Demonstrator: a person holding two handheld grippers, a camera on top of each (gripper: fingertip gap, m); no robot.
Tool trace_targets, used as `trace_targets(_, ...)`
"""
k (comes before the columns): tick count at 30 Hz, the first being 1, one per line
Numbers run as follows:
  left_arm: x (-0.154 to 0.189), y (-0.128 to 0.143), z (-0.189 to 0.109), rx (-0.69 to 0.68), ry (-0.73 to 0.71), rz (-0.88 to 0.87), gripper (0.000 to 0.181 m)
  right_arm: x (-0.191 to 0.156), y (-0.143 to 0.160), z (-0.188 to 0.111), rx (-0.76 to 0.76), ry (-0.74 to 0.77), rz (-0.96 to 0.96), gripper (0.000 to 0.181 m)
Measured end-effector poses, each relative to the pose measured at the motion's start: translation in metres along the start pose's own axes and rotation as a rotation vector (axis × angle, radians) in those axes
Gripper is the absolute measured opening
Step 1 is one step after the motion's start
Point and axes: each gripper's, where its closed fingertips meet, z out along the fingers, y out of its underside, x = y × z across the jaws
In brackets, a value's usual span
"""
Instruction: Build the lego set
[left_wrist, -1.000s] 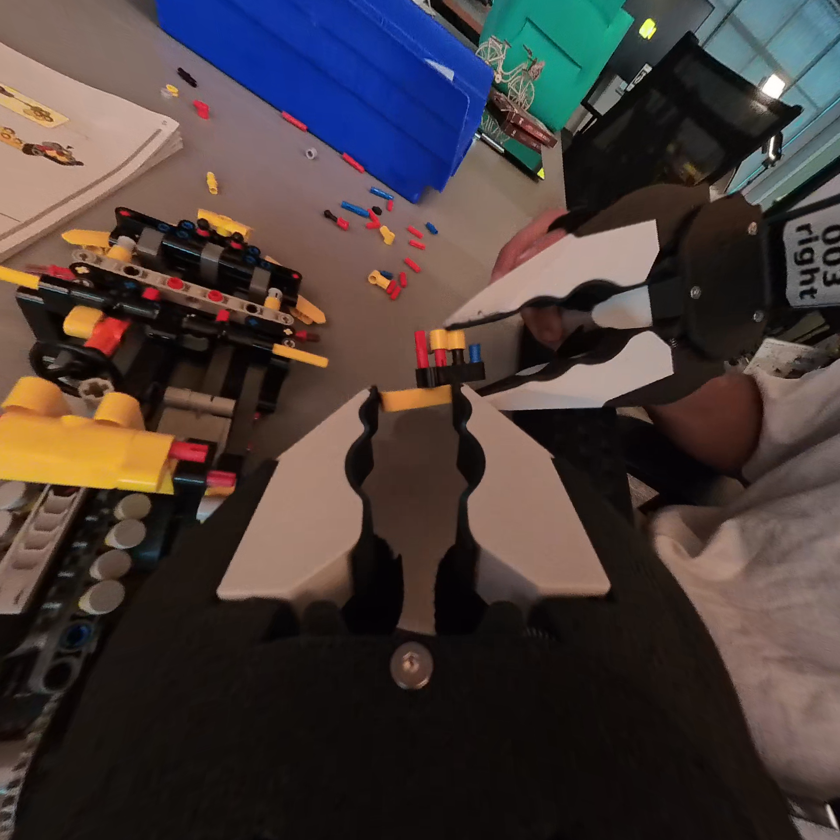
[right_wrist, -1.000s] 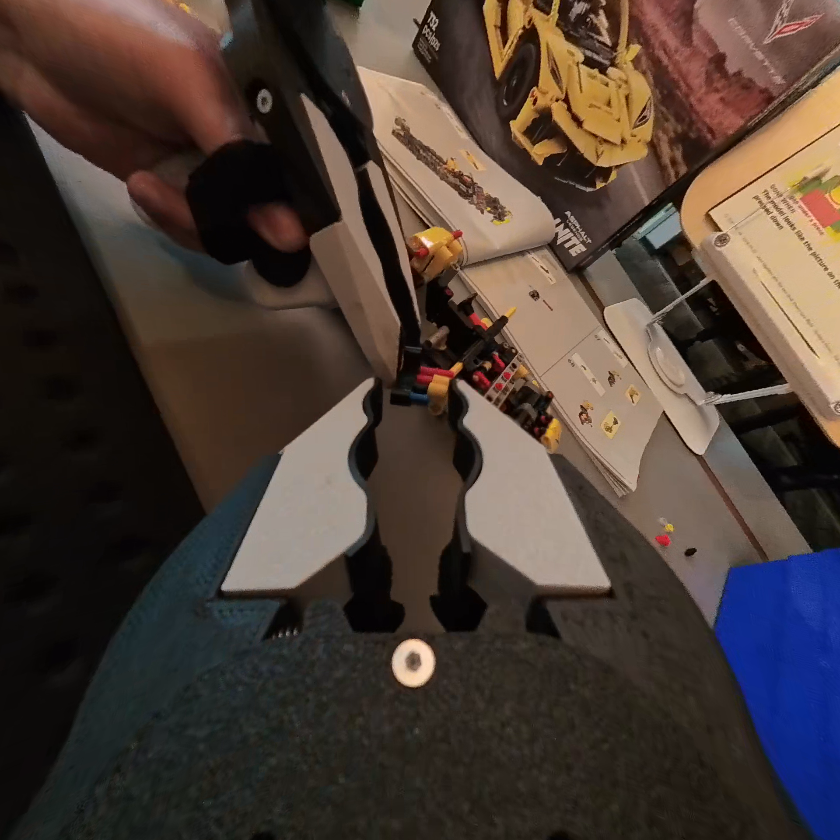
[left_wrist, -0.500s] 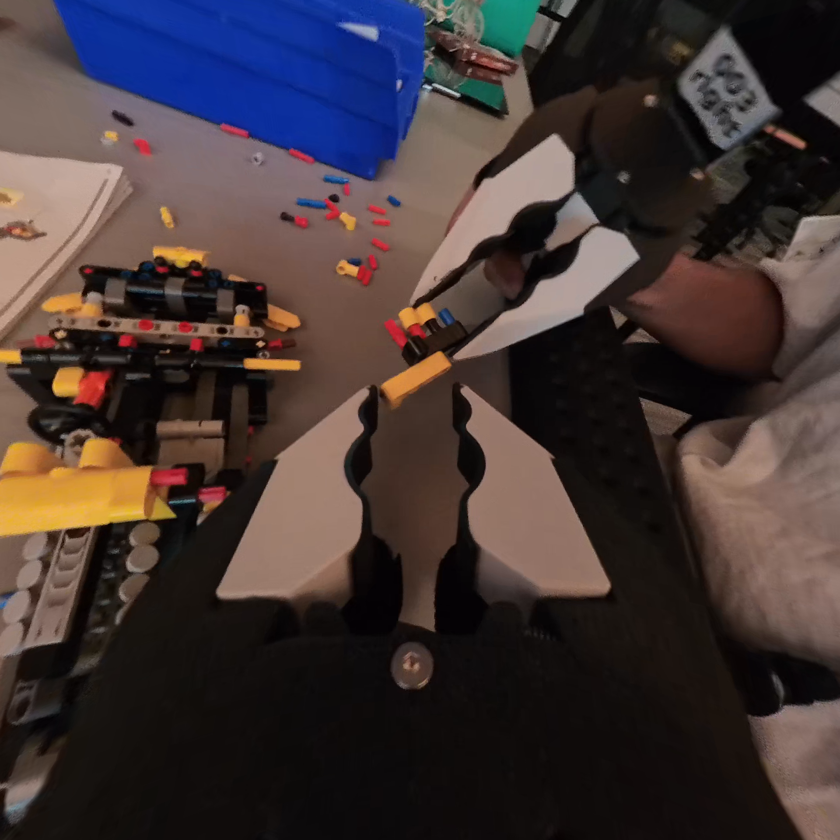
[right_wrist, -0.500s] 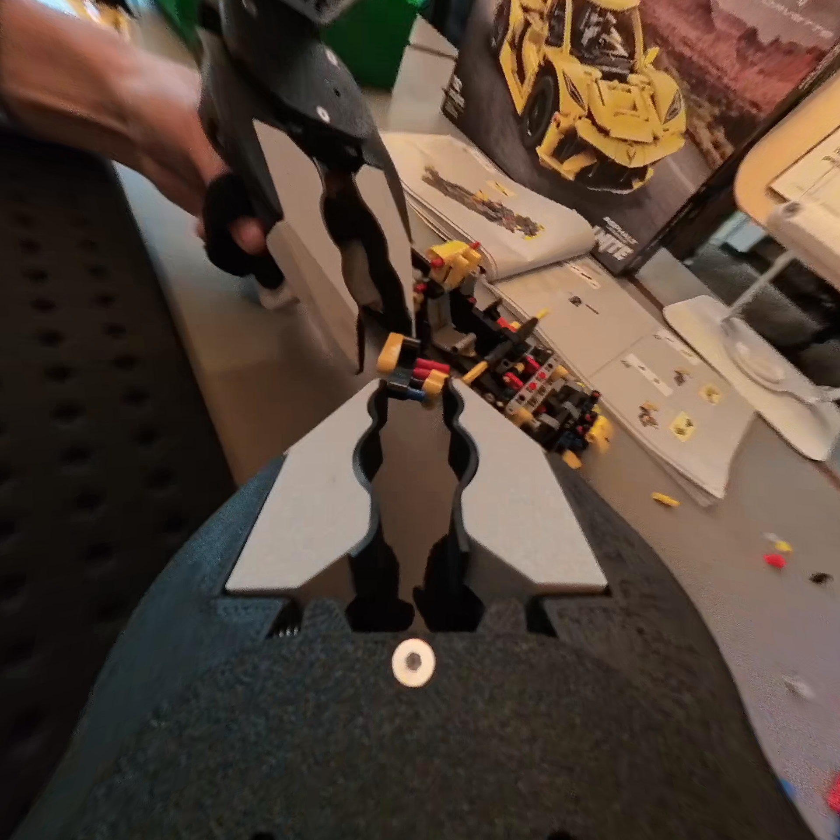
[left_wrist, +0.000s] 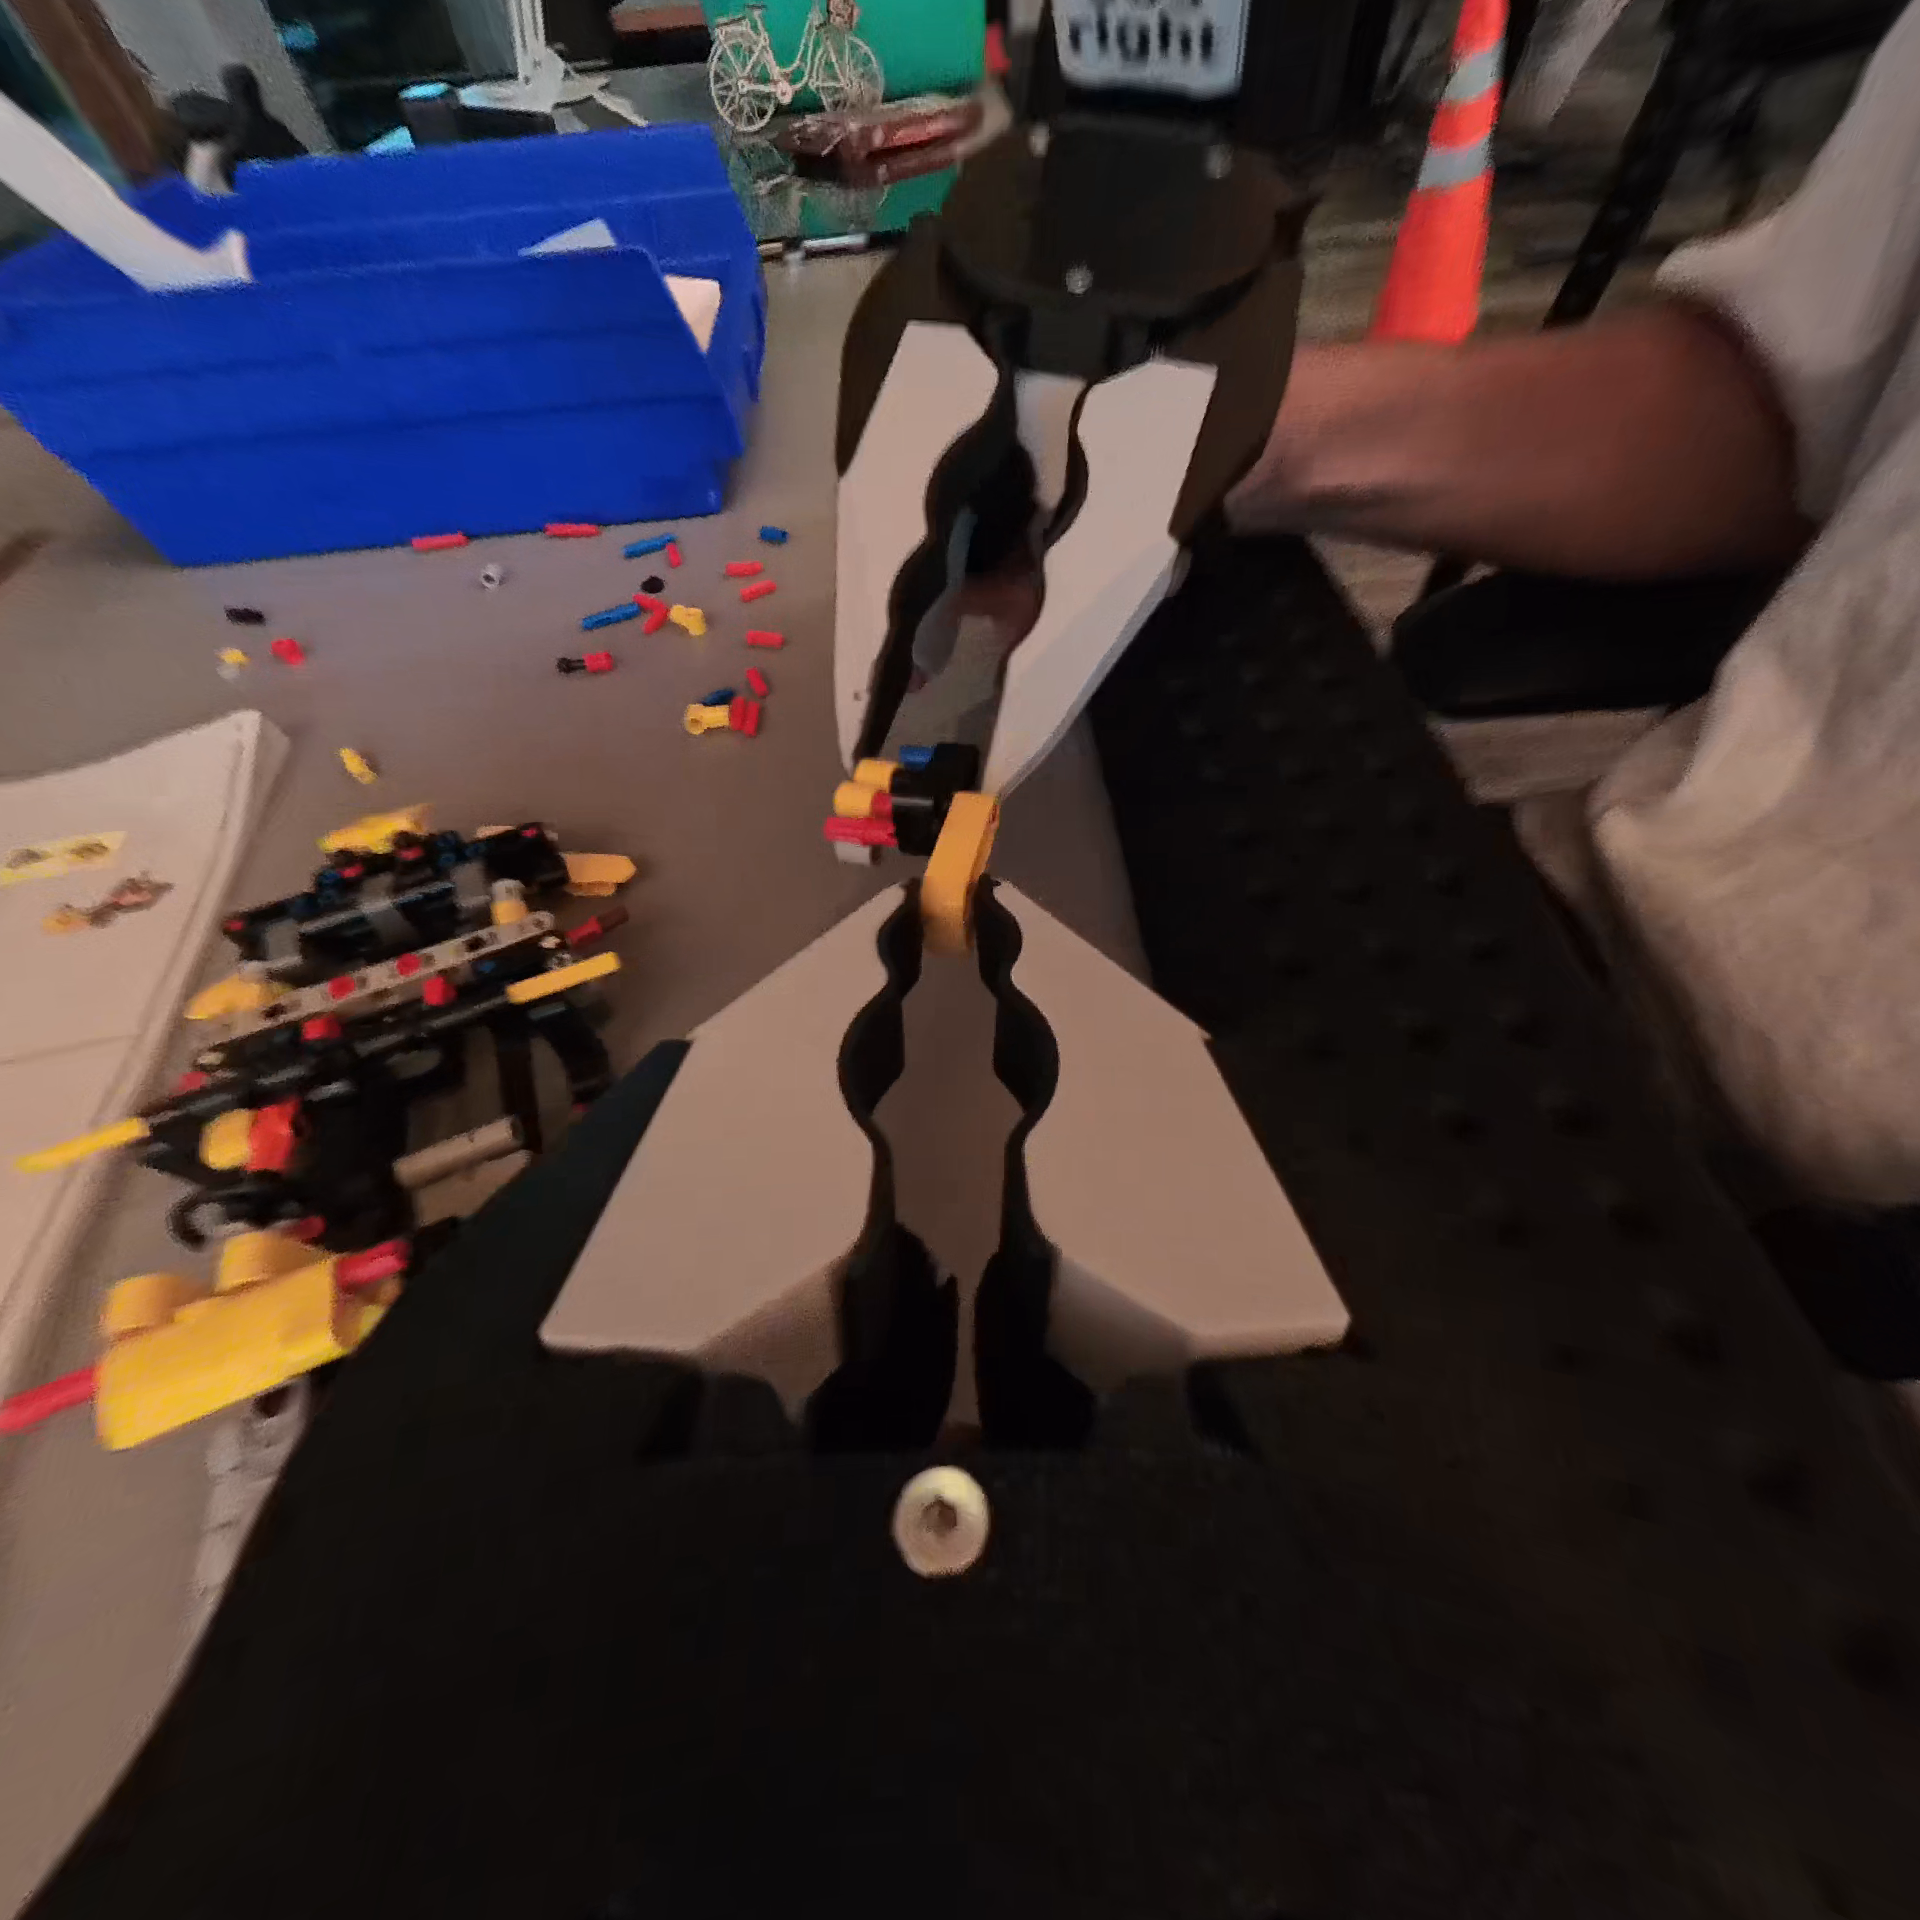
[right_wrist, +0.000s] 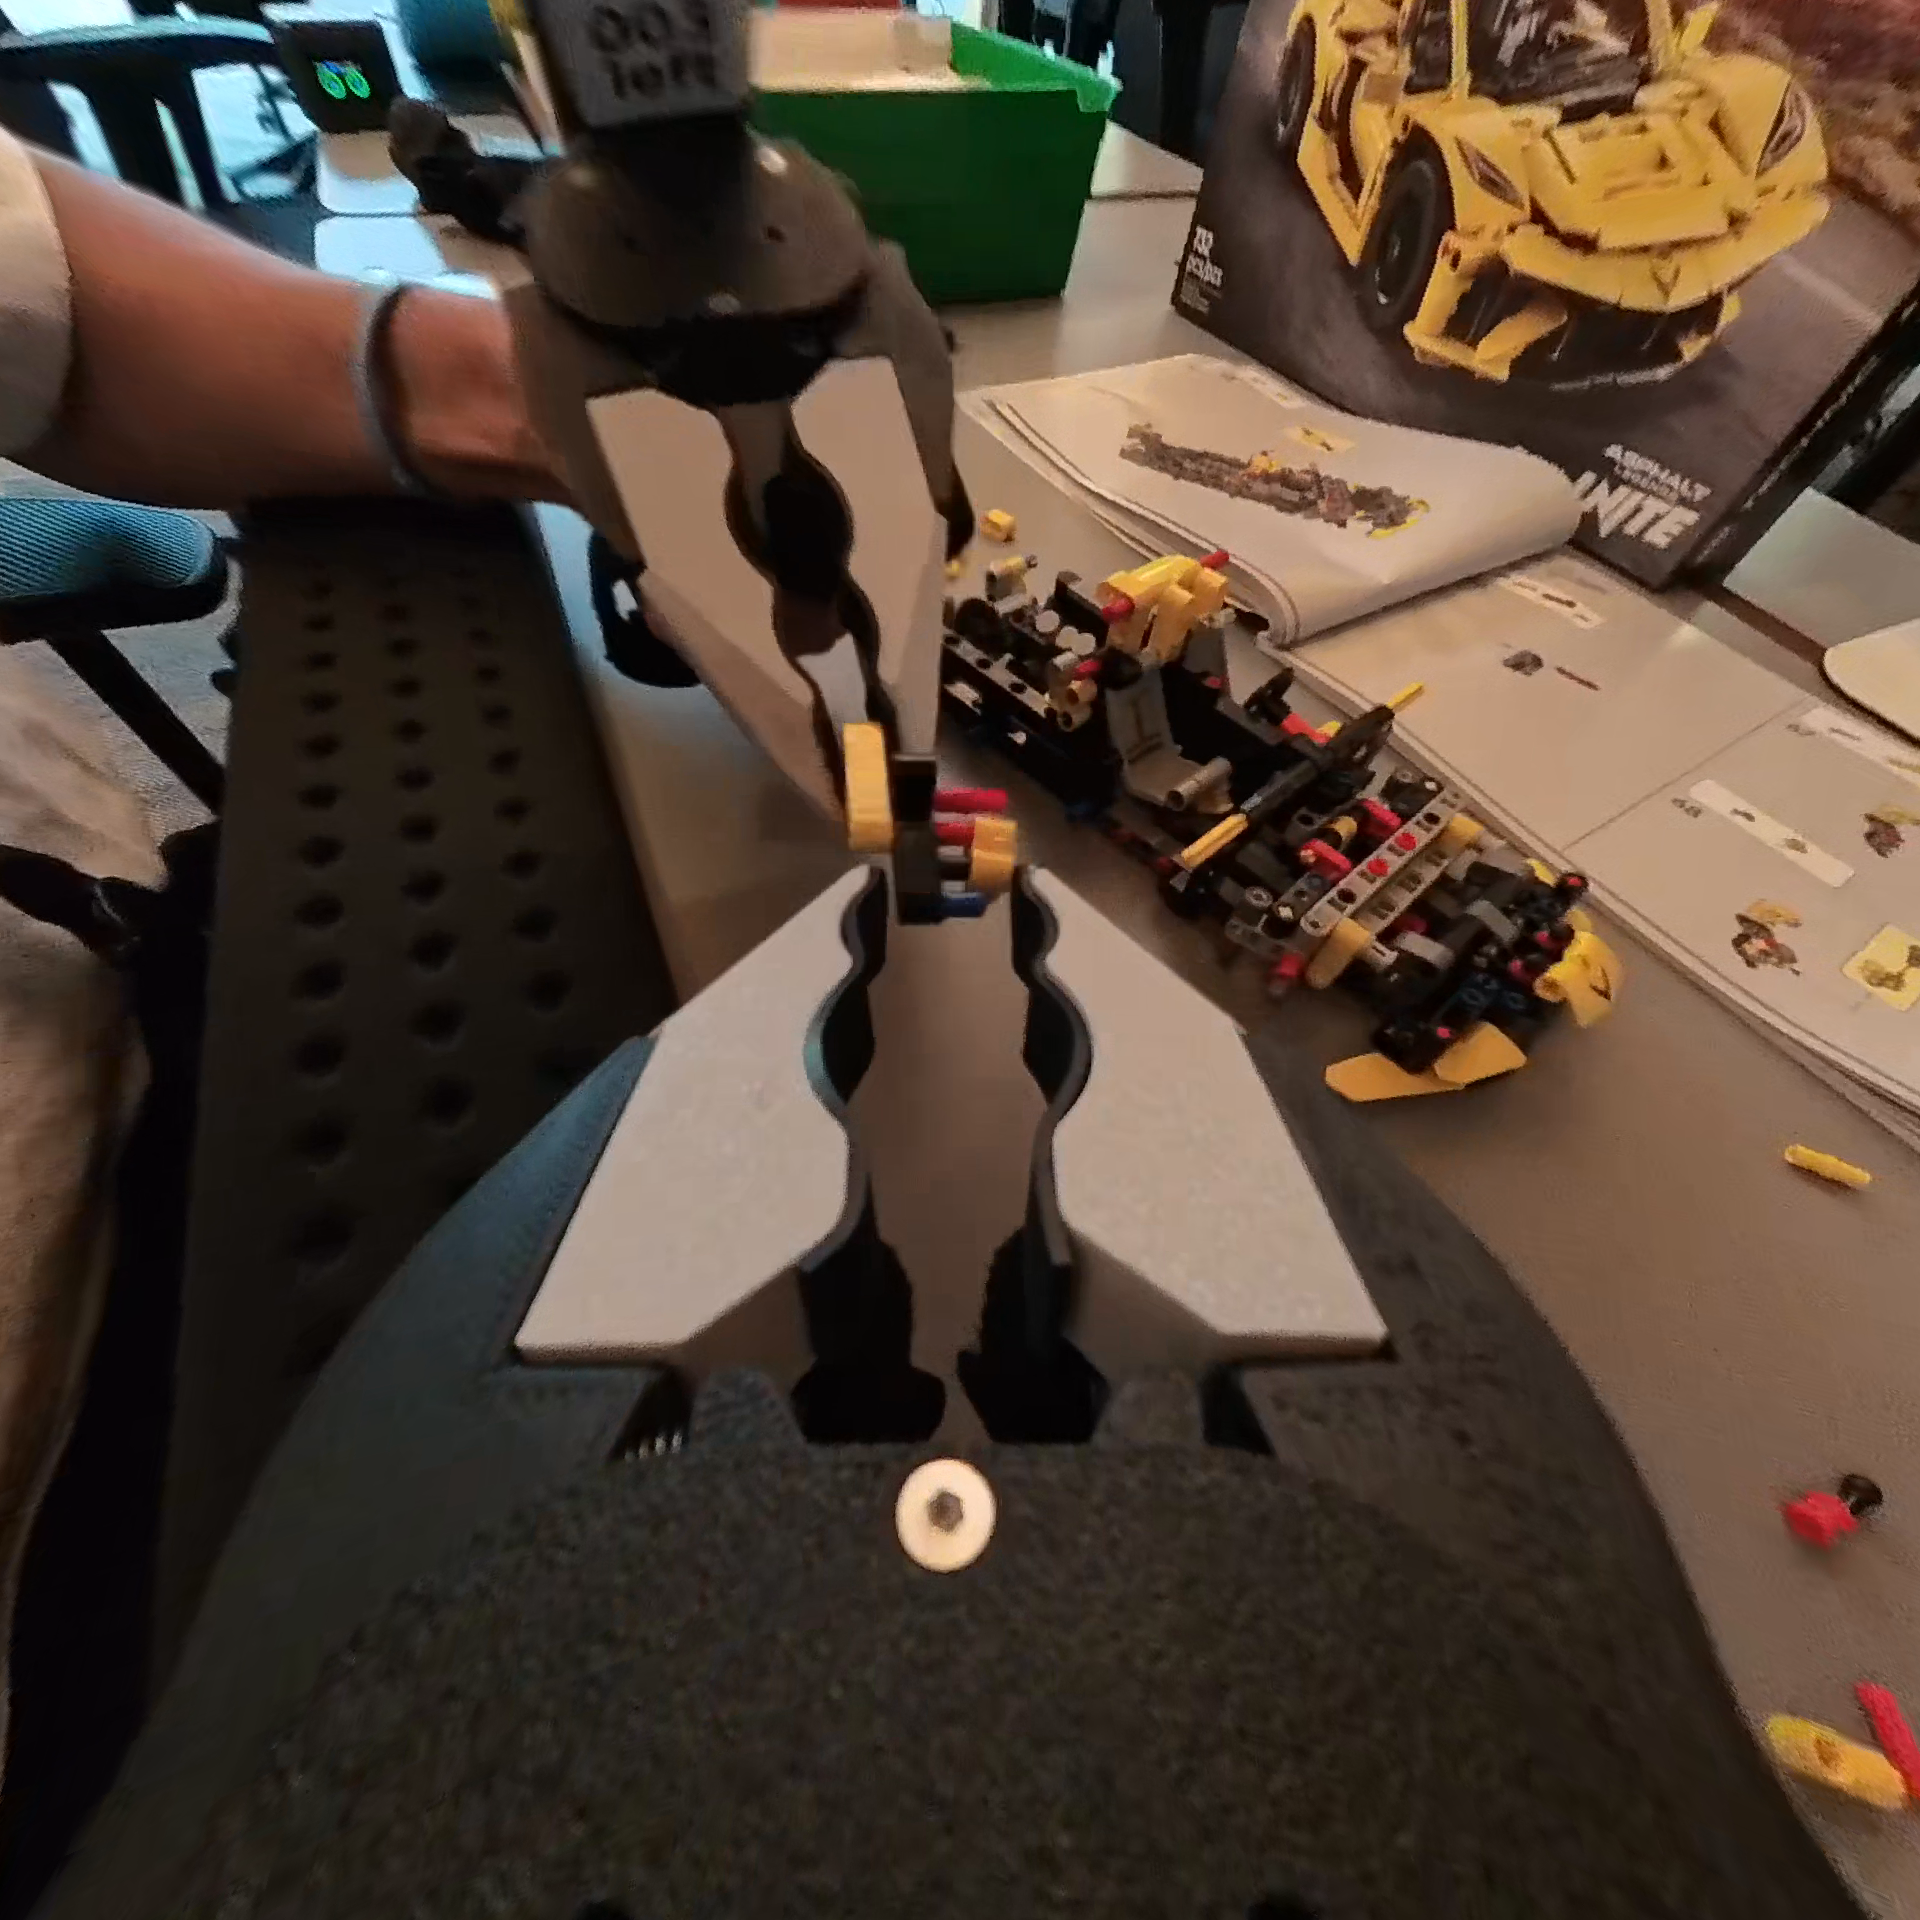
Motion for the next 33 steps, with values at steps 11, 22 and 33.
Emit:
trace_targets(11,0.006,0.014,0.009,-0.118,-0.114,0.325,0.008,-0.005,0.024,0.01,-0.37,0.092,-0.258,0.048)
trace_targets(22,0.013,0.024,0.016,-0.158,-0.101,0.436,0.008,-0.008,0.028,0.015,-0.424,0.161,-0.44,0.032)
trace_targets(33,0.016,0.032,0.019,-0.195,-0.072,0.422,0.008,-0.011,0.039,0.018,-0.439,0.109,-0.432,0.032)
